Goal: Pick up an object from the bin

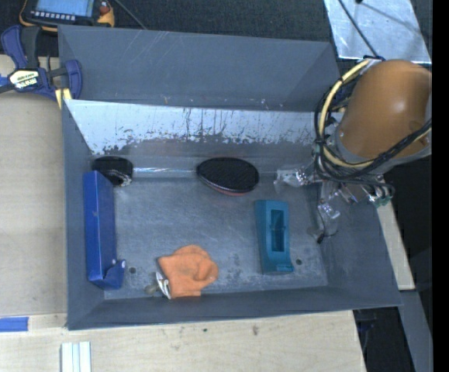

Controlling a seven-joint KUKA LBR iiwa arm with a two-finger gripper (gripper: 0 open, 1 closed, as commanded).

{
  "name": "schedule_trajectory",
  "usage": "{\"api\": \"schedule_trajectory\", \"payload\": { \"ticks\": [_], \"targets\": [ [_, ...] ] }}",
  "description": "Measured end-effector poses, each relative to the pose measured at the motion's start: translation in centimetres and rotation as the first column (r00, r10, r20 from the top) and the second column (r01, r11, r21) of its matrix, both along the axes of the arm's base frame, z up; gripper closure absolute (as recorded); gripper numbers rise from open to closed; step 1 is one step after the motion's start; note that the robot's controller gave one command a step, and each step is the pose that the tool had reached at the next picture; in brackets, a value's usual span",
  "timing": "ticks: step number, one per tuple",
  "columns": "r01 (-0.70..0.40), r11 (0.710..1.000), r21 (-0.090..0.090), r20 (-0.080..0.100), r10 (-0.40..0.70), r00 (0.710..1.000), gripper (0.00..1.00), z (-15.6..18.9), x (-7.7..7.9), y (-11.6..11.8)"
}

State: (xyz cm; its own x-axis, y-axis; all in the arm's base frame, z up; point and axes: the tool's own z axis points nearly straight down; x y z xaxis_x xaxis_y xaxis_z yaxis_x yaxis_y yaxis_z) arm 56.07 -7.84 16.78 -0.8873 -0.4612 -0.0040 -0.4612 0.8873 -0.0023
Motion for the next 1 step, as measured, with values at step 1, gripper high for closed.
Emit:
{"api": "schedule_trajectory", "payload": {
  "ticks": [1],
  "targets": [
    [-0.154,0.988,0.001,-0.002,0.154,0.988,0.0,-0.62,0.89,1.23]
  ]
}}
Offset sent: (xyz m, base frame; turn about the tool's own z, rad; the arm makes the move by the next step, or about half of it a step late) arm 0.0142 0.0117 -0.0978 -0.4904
